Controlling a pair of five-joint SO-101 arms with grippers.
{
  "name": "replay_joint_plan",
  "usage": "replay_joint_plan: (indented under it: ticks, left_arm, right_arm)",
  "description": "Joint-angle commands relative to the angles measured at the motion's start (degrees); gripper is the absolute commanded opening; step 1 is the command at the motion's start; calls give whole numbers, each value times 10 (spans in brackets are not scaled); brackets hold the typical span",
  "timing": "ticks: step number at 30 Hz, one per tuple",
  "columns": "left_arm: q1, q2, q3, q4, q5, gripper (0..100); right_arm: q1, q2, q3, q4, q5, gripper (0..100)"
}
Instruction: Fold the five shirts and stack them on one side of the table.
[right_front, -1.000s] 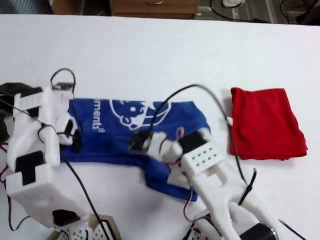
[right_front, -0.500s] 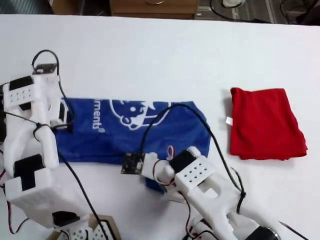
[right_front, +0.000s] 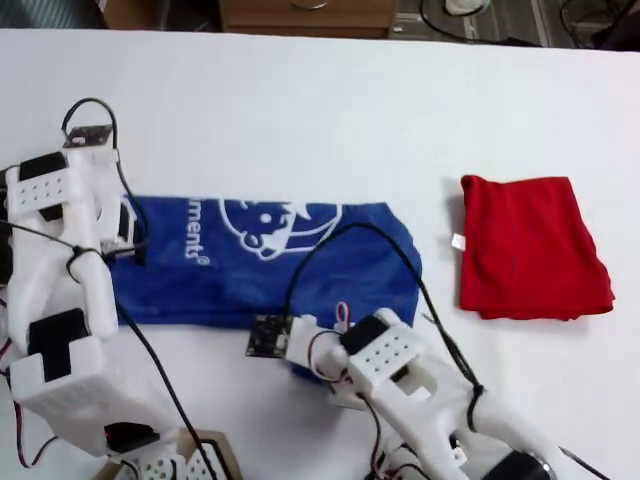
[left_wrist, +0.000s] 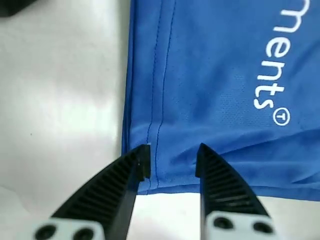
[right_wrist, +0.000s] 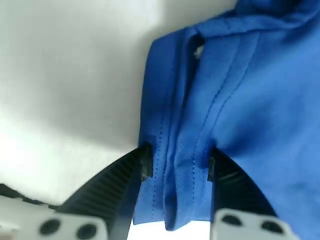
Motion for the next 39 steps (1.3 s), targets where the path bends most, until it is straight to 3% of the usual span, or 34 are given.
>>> replay_joint_plan:
  ticks: [1,6,10,21,27,30,39]
  left_arm:
    - [-4,-35,-26,-2,2,180]
    - [-4,-36,-28,5,-2,180]
    - [-4,-33,-64,46,-23,180]
    - [-3,-33,-144,133,-23,180]
    - [-3,-33,-112,127,-23,180]
    - [-2,-32,-102,127,-23,180]
    - [-3,-32,-87,120,-24,180]
  right_arm:
    - [-4,69,-28,-13,4,198]
    - [-4,153,-80,7,4,182]
    - [-4,198,-113,23,1,8]
    - [-1,212,-143,36,1,20]
    - [-1,212,-259,157,4,20]
    - [0,212,-317,208,45,20]
    - [145,218,-506,284,138,19]
